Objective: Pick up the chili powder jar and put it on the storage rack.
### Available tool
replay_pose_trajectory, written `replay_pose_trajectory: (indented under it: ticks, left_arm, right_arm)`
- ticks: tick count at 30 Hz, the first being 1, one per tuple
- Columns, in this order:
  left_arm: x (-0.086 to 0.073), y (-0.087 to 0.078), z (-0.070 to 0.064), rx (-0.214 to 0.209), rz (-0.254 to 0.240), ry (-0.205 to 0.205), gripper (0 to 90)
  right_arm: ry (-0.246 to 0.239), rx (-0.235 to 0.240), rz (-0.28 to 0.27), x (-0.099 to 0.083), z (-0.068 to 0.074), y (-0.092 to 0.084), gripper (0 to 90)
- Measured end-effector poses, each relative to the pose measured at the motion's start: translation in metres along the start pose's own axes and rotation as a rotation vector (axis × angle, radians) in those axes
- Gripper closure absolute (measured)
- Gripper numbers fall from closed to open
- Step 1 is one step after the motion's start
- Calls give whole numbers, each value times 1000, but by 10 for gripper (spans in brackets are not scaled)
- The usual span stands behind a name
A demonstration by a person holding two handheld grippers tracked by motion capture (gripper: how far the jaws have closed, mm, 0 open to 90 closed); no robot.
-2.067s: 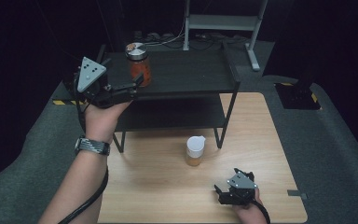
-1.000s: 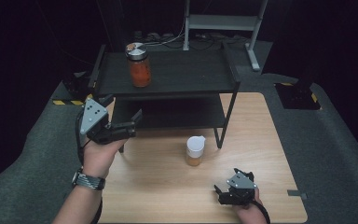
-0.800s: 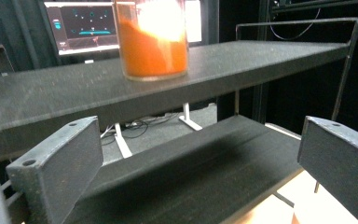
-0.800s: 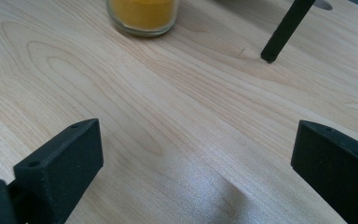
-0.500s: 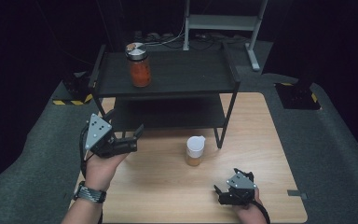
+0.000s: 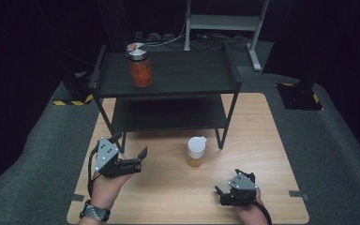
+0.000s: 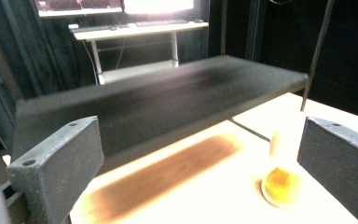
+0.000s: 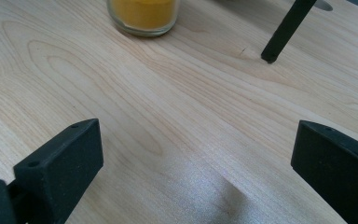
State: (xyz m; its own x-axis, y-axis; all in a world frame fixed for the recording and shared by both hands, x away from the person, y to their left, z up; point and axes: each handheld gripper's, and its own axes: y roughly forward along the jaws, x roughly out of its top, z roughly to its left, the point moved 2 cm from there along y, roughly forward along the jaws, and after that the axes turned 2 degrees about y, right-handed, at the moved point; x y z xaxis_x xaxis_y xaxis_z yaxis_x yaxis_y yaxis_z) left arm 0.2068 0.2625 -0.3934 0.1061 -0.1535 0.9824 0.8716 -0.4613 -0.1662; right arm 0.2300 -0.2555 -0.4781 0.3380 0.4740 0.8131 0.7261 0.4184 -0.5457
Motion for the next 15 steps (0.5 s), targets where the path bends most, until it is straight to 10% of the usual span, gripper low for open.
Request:
replay_pose_trajectory:
  ticks: [15]
  left_arm:
    - [-53, -6, -11, 1, 71, -57, 4]
  right_arm:
    - [-5, -3, -2, 0, 1, 0, 15]
